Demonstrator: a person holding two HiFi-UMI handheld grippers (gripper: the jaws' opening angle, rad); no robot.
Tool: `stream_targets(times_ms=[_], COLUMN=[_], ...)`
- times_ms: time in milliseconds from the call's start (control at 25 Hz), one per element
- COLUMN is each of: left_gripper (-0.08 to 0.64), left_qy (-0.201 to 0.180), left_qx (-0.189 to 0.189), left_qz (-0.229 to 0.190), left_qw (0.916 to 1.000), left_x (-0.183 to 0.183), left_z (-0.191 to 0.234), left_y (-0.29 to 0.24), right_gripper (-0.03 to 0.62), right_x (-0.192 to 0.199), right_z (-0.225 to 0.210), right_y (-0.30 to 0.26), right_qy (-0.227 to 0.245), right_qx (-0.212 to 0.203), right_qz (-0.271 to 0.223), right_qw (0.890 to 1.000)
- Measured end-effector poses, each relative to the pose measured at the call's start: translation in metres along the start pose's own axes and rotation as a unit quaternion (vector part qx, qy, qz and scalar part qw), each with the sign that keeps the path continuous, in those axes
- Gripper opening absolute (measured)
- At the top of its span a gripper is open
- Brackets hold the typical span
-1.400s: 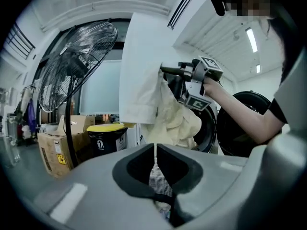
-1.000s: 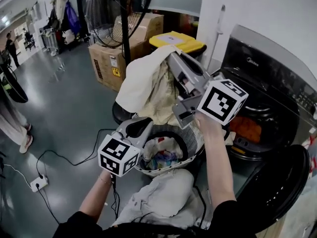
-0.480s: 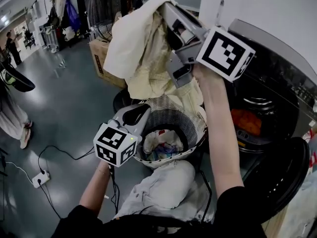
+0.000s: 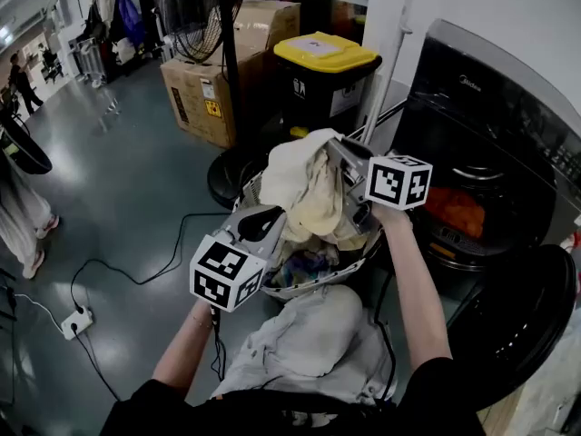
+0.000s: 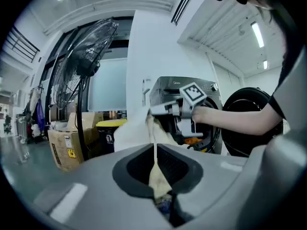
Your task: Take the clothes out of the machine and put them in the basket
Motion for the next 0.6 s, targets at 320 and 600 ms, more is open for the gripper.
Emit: stream_targets(times_ms=[320,600], left_gripper=[0.018,0.018], left_qy=[0.009,0.010], left_qx=[0.041,0.064], left_qz=[-0.005,-0.022], left_qw=[0.9991,0.9977], left_x=[0.006,-0.002], left_z=[-0.022,-0.035], left_y=[-0.026,-0.037], right_gripper=[0.235,0.268], right_x=[0.138,0.126], right_z=[-0.056,-0.039], right_y=[-0.001,0.005], right_qy=[0.108,0.133], right_qx=[0.093,0.060], right_qz=[0.261,0.228], right_qw=[0.955,0.963])
Point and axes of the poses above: the fingertips, and each gripper's own axes: y backward along the fingers, z to its left, x out of its underside, the point moved 4 cm from there along y, backward along the fingers, and after that the axes turned 9 degrees about -y, right-handed, at the moved point
